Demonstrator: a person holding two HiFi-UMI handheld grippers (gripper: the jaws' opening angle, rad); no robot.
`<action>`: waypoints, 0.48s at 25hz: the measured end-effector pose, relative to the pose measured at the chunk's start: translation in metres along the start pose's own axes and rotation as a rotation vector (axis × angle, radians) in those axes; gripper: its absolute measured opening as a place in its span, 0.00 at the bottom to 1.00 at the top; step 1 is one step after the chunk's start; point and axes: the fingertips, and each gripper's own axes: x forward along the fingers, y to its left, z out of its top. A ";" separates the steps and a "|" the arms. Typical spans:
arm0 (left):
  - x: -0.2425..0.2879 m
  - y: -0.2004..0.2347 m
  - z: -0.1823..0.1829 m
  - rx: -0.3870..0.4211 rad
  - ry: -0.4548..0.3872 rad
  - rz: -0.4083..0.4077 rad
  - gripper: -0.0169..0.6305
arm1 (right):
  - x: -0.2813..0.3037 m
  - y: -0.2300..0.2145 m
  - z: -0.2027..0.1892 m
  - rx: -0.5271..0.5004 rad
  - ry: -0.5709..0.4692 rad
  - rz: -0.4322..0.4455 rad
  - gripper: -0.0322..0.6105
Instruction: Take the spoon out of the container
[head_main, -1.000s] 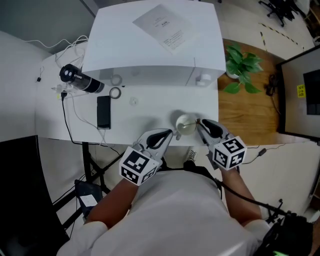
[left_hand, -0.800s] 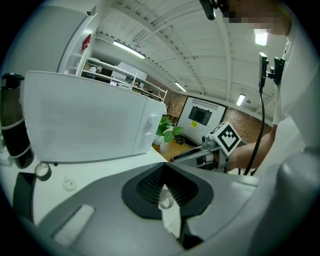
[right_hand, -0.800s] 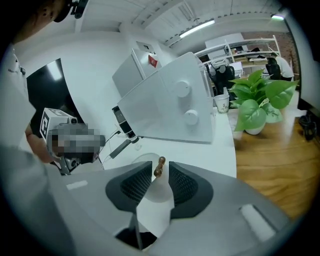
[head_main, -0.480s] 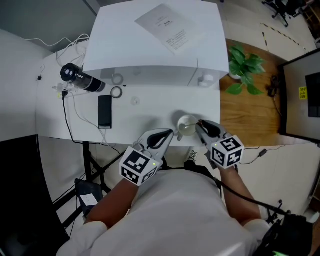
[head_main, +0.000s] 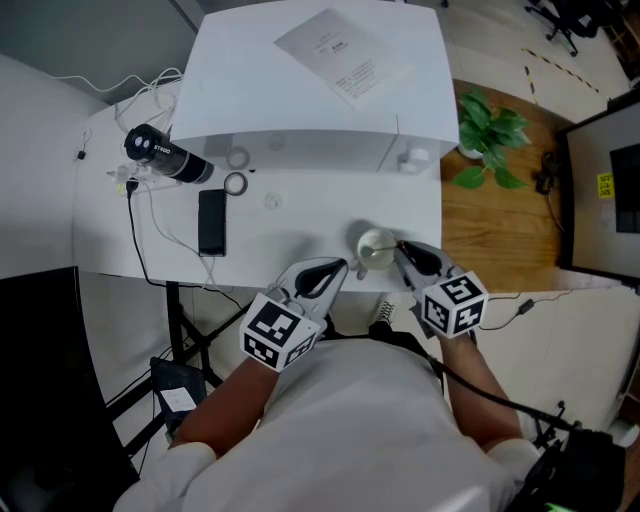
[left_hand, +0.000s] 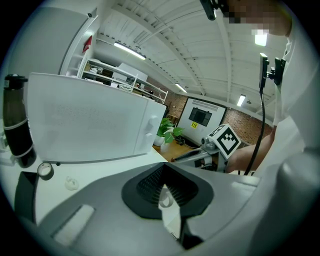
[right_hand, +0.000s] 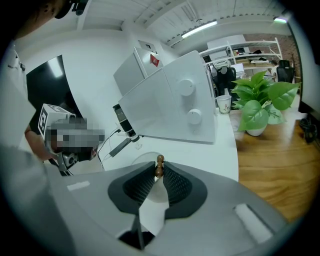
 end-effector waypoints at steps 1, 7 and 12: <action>-0.001 0.000 0.000 0.000 -0.003 0.001 0.03 | -0.001 0.001 0.000 -0.004 -0.001 -0.001 0.14; -0.005 -0.002 0.003 0.008 -0.017 0.004 0.03 | -0.008 0.004 0.007 -0.023 -0.023 -0.012 0.14; -0.008 -0.008 0.008 0.018 -0.034 -0.002 0.03 | -0.019 0.007 0.016 -0.035 -0.054 -0.022 0.14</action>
